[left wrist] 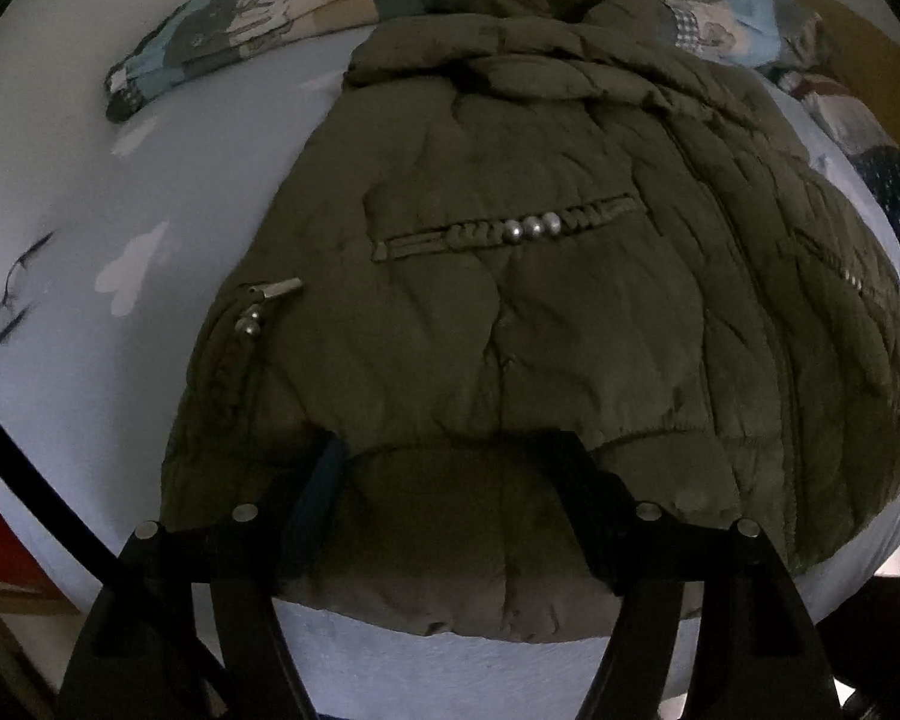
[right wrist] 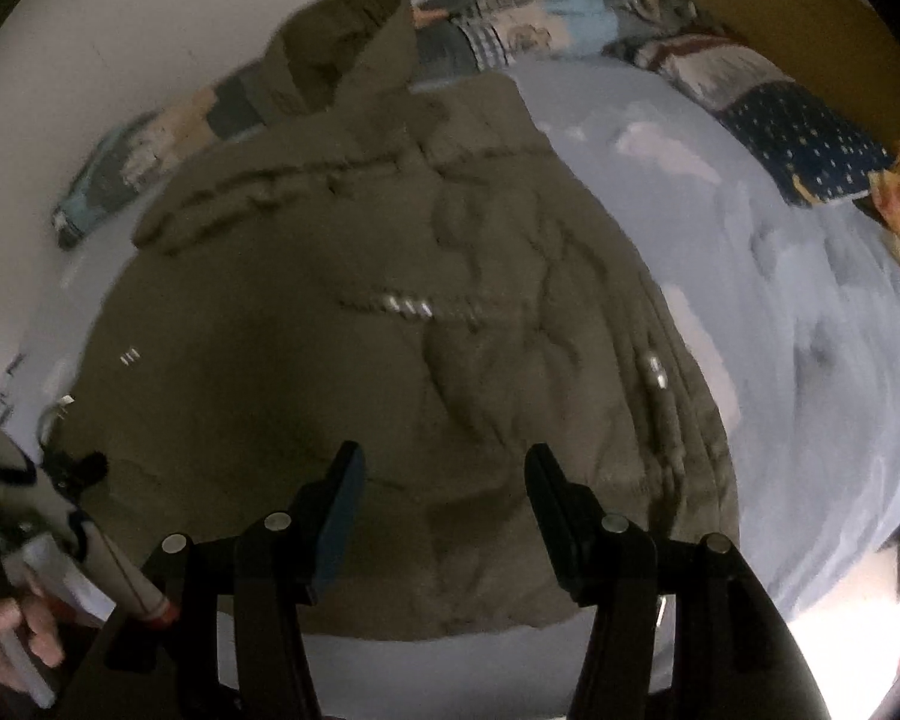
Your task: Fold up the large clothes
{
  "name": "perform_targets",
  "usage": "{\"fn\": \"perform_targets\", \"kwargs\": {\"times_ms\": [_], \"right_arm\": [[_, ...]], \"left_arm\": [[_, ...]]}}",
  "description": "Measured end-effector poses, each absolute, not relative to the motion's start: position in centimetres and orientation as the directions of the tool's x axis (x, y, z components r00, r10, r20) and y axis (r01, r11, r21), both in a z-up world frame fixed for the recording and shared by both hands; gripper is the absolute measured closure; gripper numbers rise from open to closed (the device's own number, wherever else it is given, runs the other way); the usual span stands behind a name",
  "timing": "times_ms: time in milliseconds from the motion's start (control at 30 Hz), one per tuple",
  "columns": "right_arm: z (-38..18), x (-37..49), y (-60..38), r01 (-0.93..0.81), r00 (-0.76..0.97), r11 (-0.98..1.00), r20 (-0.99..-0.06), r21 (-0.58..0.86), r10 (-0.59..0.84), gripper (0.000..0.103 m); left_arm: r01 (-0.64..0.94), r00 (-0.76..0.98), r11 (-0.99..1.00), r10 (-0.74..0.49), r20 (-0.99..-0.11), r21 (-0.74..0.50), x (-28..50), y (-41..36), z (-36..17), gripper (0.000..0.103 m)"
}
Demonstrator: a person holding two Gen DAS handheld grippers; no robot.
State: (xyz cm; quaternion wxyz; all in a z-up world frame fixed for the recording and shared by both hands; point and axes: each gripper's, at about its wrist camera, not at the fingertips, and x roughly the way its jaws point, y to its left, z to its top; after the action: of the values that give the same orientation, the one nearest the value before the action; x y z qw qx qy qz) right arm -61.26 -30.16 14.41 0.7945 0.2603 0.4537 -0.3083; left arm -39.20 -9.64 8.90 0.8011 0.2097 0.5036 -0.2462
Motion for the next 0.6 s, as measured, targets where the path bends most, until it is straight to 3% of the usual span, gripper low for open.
{"fn": "perform_targets", "kwargs": {"times_ms": [333,600], "right_arm": [[11.1,-61.3,-30.0,0.713,0.325,0.698,-0.909,0.056,-0.259,0.04],[10.5,-61.5,-29.9,0.684,0.364,0.726,-0.892,0.061,-0.268,0.036]], "left_arm": [[0.577,0.357,0.816,-0.24,-0.903,0.011,-38.1,-7.7,10.4,0.032],[0.423,0.37,0.901,-0.27,-0.889,-0.098,-34.9,-1.1,11.6,0.032]]}}
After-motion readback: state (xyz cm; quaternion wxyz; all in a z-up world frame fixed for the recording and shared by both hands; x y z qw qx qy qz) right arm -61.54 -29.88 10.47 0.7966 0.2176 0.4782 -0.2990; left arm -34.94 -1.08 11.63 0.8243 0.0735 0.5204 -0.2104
